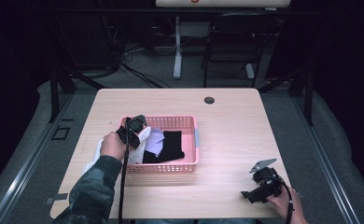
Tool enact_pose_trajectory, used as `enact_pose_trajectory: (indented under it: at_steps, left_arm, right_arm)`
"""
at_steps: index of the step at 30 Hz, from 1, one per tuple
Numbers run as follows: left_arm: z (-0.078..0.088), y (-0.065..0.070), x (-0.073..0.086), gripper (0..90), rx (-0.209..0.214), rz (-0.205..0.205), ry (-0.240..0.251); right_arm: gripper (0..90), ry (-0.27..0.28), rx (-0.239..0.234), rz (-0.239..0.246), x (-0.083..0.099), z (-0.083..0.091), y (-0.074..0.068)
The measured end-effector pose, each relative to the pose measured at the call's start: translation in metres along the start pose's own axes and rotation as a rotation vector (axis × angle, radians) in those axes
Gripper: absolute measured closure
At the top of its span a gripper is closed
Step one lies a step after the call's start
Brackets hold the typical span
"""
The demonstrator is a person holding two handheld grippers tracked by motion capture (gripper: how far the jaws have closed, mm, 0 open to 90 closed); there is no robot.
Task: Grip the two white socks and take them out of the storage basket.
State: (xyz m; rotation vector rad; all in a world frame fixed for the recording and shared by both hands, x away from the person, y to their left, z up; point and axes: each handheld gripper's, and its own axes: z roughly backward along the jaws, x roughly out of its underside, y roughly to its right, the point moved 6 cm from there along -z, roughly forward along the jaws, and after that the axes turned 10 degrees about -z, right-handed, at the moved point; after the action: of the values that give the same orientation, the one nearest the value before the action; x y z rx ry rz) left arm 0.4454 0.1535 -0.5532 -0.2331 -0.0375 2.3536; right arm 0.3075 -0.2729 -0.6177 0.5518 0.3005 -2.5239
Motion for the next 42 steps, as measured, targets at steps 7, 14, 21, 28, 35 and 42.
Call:
enact_pose_trajectory:
  at_steps: [7,14,21,28,35,42]
  left_arm:
    - [0.024,-0.004,-0.003,88.0,0.018,0.001,0.045]
    - [0.045,-0.005,-0.005,88.0,0.013,-0.021,0.065]
    - [0.068,-0.008,-0.007,88.0,0.003,-0.041,0.089]
    - [0.088,-0.011,-0.010,88.0,-0.017,-0.052,0.105]
    - [0.109,-0.014,-0.012,88.0,-0.042,-0.052,0.129]
    - [0.125,-0.023,-0.005,88.0,-0.075,-0.040,0.145]
  right_arm:
    - [3.7,-0.002,0.008,0.000,0.000,0.000,0.000]
    - [3.7,-0.002,0.002,0.000,0.000,0.000,0.000]
    - [3.6,-0.009,0.007,0.007,0.000,0.000,0.001]
    - [3.6,-0.016,0.017,0.013,0.001,0.001,0.002]
    - [3.6,-0.008,0.001,0.001,0.001,0.000,0.000]
    - [3.6,-0.002,0.002,0.005,0.001,0.000,0.001]
